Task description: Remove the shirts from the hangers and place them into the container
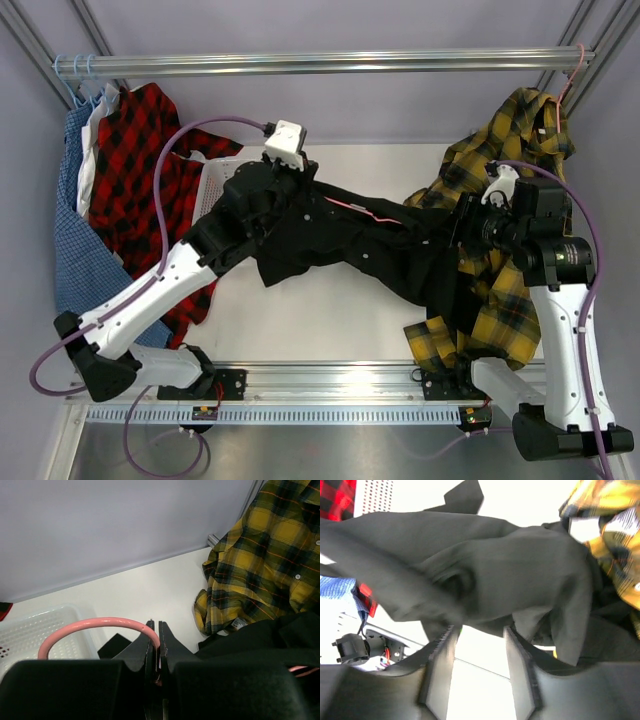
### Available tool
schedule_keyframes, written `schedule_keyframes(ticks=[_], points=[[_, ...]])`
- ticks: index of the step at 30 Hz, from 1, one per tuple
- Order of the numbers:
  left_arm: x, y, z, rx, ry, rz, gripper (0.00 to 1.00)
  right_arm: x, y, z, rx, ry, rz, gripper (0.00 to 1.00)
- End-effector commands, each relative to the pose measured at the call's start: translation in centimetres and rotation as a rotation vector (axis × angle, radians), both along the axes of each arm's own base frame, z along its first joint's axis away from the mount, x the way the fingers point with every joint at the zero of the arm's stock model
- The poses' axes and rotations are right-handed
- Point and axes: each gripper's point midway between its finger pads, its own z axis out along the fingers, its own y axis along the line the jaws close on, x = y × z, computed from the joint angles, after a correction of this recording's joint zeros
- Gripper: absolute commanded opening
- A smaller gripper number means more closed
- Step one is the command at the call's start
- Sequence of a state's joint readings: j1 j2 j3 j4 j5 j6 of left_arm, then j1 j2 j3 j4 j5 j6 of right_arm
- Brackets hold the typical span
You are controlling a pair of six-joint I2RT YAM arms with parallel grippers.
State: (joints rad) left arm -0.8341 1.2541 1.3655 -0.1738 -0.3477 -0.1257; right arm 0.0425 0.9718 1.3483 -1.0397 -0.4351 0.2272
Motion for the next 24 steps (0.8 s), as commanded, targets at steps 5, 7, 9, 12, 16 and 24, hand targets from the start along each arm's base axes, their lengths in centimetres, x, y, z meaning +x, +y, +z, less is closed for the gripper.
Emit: schedule_keyframes(ticks=[5,7,9,12,16,24], points=[[0.9,-1.6,2.3,0.013,-0.026,0.054,0.0,-0.1,0.4,5.7,-0.083,-0.258,0.047,0.9],[1.1,-2.2,2.3,0.017,-0.026,0.049,0.0,0.0,1.2,6.2,-0.113,-0.285,0.077,0.95],[0.9,-2.6,2.7,0.02,-0.03,0.041,0.0,0.3,2.1,6.2,-0.127,-0.302,0.117,0.95],[0.9,-3.1,2.9,0.022,-0.032,0.034,0.0,1.1,2.7,5.3,-0.149,-0.293,0.136,0.89],[0.9,-2.9,2.9,0.027,-0.028,0.04,0.0,1.5,4.0,3.8,-0.166,-0.251,0.196,0.78],[0.5,-3.0,2.7,0.034,-0.012,0.02,0.0,2.6,4.9,1.6,-0.202,-0.21,0.217,0.66]])
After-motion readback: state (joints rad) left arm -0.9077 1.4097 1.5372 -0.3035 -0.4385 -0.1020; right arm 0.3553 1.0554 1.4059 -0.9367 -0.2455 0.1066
